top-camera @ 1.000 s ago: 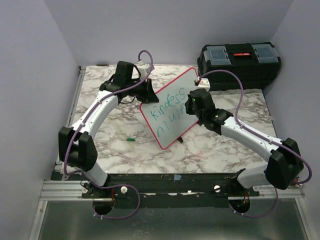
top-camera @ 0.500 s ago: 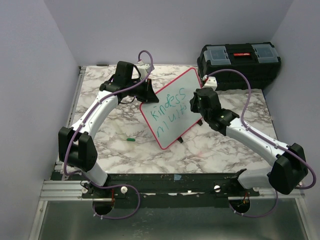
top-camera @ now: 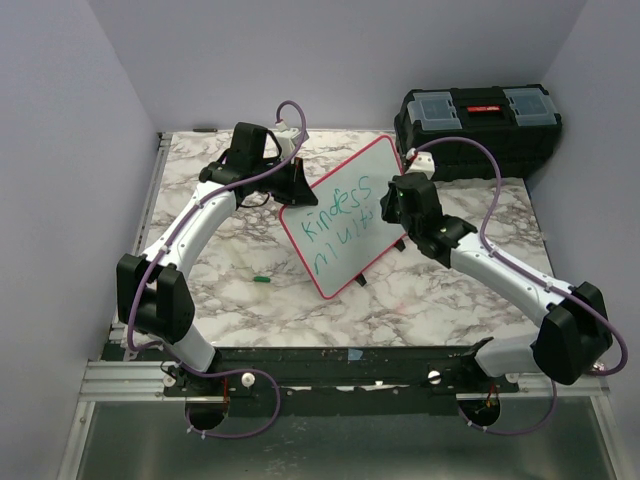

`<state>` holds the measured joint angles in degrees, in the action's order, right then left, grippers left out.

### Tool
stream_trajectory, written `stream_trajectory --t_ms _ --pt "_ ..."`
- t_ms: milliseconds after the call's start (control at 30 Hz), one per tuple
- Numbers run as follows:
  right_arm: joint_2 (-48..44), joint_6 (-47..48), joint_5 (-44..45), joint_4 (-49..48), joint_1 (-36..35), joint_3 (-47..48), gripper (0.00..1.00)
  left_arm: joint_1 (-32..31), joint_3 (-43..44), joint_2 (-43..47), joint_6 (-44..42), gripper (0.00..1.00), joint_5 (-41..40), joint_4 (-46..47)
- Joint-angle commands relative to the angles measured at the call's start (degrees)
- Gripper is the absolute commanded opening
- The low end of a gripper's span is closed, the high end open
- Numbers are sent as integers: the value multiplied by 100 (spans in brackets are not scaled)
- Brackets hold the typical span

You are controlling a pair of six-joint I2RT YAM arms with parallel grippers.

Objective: Write a sentence on the whiteboard

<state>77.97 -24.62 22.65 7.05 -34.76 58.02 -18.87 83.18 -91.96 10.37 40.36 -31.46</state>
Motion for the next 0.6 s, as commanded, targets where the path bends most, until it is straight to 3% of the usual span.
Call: stream_trajectory --t_ms 0,567 --pt "188 -52 -201 -210 31 69 1 24 -30 170 -373 0 -437 72" --pt "282 -132 -332 -280 40 -57 1 24 -24 161 -378 0 -449 62"
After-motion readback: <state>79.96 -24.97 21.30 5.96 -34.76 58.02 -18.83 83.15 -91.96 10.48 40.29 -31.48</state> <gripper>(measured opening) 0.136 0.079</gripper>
